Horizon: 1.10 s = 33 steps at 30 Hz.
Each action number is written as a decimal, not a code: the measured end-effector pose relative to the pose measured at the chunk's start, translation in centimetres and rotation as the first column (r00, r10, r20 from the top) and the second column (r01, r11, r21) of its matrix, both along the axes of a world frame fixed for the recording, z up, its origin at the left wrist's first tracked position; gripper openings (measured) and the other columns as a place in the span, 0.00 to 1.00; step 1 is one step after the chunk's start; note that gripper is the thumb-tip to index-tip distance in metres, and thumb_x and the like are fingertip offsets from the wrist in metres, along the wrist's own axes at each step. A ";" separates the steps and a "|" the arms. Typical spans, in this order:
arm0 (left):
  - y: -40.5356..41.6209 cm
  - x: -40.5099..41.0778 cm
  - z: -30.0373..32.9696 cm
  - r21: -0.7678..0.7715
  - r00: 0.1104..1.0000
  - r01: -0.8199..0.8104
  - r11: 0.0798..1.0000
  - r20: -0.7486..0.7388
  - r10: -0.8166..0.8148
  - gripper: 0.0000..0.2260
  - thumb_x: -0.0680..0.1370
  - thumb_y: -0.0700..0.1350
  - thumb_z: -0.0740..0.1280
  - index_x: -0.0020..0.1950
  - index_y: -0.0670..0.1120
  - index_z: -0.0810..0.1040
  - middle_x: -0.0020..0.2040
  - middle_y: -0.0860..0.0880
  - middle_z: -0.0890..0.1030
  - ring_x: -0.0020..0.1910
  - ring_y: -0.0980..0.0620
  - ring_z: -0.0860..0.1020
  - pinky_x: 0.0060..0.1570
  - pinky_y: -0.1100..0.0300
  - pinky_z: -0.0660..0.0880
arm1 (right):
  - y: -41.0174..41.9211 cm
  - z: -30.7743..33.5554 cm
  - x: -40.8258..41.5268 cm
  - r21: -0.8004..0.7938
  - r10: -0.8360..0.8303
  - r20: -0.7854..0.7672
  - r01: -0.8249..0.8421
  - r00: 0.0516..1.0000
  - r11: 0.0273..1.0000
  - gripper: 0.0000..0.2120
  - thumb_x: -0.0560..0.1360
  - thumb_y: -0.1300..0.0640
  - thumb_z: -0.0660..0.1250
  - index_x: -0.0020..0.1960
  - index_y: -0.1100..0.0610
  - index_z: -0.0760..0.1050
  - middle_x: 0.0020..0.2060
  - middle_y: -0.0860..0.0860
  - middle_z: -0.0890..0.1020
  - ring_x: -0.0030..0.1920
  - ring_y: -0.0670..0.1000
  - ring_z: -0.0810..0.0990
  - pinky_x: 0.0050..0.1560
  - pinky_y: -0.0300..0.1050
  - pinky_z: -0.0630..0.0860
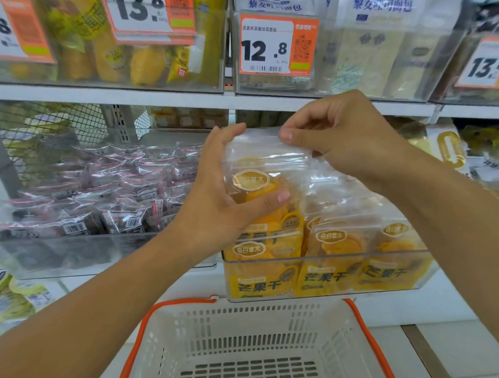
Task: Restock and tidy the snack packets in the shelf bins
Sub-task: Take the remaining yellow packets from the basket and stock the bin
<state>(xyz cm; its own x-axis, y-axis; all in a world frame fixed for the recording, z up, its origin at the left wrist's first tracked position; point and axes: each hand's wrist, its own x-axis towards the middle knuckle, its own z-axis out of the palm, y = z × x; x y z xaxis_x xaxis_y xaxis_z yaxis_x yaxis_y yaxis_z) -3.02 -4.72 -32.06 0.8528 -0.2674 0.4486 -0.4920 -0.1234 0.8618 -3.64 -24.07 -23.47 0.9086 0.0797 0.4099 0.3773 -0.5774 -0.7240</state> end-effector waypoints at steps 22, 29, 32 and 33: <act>-0.5 -1.4 0.8 -0.139 0.990 0.087 0.987 -0.095 -0.101 0.40 0.71 0.50 0.71 0.77 0.62 0.52 0.77 0.55 0.63 0.51 0.68 0.80 0.42 0.69 0.78 | -2.8 -2.0 0.4 0.068 0.199 -0.358 -0.187 0.912 0.980 0.04 0.75 0.69 0.70 0.48 0.67 0.76 0.37 0.62 0.85 0.41 0.59 0.87 0.46 0.55 0.85; -0.7 -0.8 0.1 -0.170 0.990 0.038 0.985 -0.126 -0.060 0.39 0.70 0.54 0.73 0.75 0.62 0.56 0.70 0.52 0.73 0.57 0.55 0.82 0.51 0.56 0.81 | -1.7 -3.7 0.9 0.126 0.209 -0.251 -0.183 0.945 0.975 0.03 0.77 0.75 0.65 0.49 0.71 0.72 0.39 0.67 0.84 0.40 0.61 0.86 0.40 0.49 0.84; -0.7 -0.7 0.1 -0.150 0.990 0.023 0.988 -0.136 -0.043 0.36 0.69 0.61 0.76 0.71 0.70 0.59 0.73 0.52 0.70 0.65 0.49 0.77 0.58 0.47 0.79 | -2.3 -3.8 1.0 0.303 0.192 -0.198 -0.126 0.961 0.945 0.08 0.77 0.72 0.67 0.43 0.64 0.71 0.32 0.58 0.84 0.36 0.56 0.86 0.37 0.46 0.84; -0.7 -0.7 0.1 -0.148 0.990 0.016 0.989 -0.140 -0.037 0.37 0.69 0.60 0.76 0.72 0.70 0.58 0.72 0.53 0.72 0.65 0.49 0.77 0.57 0.47 0.79 | -2.3 -3.7 1.0 0.279 0.218 -0.217 -0.154 0.951 0.948 0.05 0.77 0.72 0.67 0.46 0.67 0.71 0.35 0.61 0.85 0.38 0.59 0.86 0.38 0.48 0.84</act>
<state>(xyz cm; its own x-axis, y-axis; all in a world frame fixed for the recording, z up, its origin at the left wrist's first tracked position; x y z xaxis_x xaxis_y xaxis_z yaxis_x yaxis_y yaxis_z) -3.75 -5.43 -31.98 0.9040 -0.2314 0.3596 -0.3651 0.0202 0.9308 -2.60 -26.34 -27.19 0.9615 0.1790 0.2085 0.2548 -0.2972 -0.9202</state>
